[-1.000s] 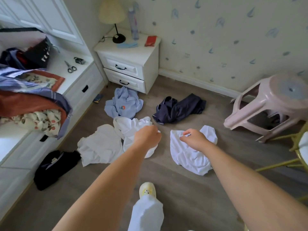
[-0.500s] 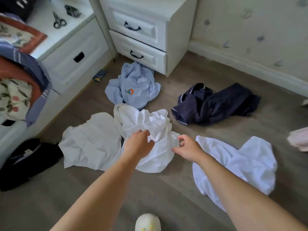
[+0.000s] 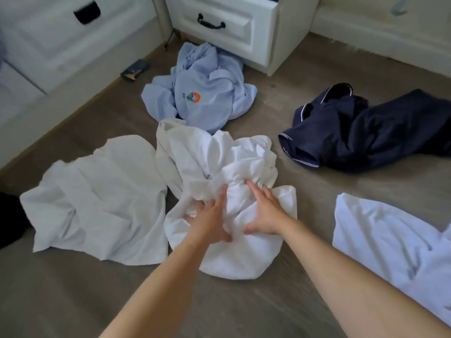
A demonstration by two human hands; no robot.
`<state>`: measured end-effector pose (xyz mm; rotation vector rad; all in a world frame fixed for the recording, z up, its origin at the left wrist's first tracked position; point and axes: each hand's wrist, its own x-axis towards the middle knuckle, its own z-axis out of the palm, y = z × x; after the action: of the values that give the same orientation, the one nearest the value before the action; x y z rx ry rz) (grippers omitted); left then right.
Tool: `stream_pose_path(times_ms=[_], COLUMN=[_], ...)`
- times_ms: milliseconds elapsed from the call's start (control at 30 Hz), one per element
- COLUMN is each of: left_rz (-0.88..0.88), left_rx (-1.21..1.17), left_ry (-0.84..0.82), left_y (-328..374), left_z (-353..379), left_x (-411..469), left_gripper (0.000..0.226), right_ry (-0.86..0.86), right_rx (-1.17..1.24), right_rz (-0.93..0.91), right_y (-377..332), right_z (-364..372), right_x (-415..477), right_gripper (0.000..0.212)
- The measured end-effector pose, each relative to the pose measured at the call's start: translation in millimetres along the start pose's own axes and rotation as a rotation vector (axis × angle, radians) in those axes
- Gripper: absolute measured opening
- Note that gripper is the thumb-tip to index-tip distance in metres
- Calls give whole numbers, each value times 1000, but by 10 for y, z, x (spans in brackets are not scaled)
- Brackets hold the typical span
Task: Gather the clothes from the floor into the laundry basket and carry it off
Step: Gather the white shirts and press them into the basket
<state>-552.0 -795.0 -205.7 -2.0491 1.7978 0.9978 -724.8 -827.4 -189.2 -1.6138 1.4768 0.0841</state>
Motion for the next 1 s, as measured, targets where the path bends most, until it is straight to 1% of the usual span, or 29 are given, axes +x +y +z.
stream_pose_path(times_ms=[33, 67, 133, 200, 233, 267, 333, 367, 400, 467, 500, 567, 633, 700, 767, 833, 867, 933, 1000], left_rz=[-9, -19, 9, 88, 113, 129, 163, 184, 205, 244, 263, 306, 340, 344, 329, 321, 305, 286, 266], left_rx=[36, 72, 141, 50, -20, -58, -93, -111, -129, -173, -187, -146, -123, -185, -249, -262, -269, -286, -267], left_ry=[1, 3, 70, 188, 225, 255, 304, 321, 335, 365, 395, 439, 449, 412, 357, 359, 376, 401, 350], left_y=[28, 37, -6, -75, -87, -78, -17, 28, 78, 205, 273, 436, 616, 816, 1015, 1172, 1234, 1384, 1536], left_z=[39, 73, 151, 198, 199, 176, 117, 80, 56, 41, 35, 11, -43, -181, -355, -540, -635, -849, -1062], left_x=[-9, -26, -62, -61, -64, -44, 6, 23, 38, 28, 10, -10, -34, -105, -212, -311, -355, -427, -476], left_gripper=[134, 123, 86, 47, 33, 25, 17, 16, 19, 29, 31, 29, 29, 18, 19, 20, 24, 45, 69], right_ry=[-20, -24, 0, 56, 86, 126, 221, 263, 294, 334, 351, 376, 389, 399, 420, 449, 460, 492, 505], right_rx=[-40, -76, -118, -161, -189, -210, -201, -171, -127, -42, -18, 10, 23, 16, 62, 160, 211, 311, 402], right_rz=[1, 2, 10, 18, 19, 10, -39, -60, -67, -50, -39, -15, -10, -9, -12, -24, -33, -56, -89], right_y=[-2, -2, 5, -2, -7, -8, 7, 24, 51, 131, 171, 245, 292, 292, 233, 134, 83, -25, -152], right_z=[60, 118, 201, 228, 235, 229, 221, 202, 170, 54, -36, -256, -499, -760, -1026, -1274, -1371, -1591, -1809], right_x=[-7, -23, -49, -34, -21, 11, 54, 53, 50, 10, -12, -43, -86, -174, -313, -468, -532, -693, -868], right_gripper=[127, 124, 119, 110, 99, 85, 51, 38, 31, 23, 20, 19, 20, 18, 19, 22, 20, 18, 19])
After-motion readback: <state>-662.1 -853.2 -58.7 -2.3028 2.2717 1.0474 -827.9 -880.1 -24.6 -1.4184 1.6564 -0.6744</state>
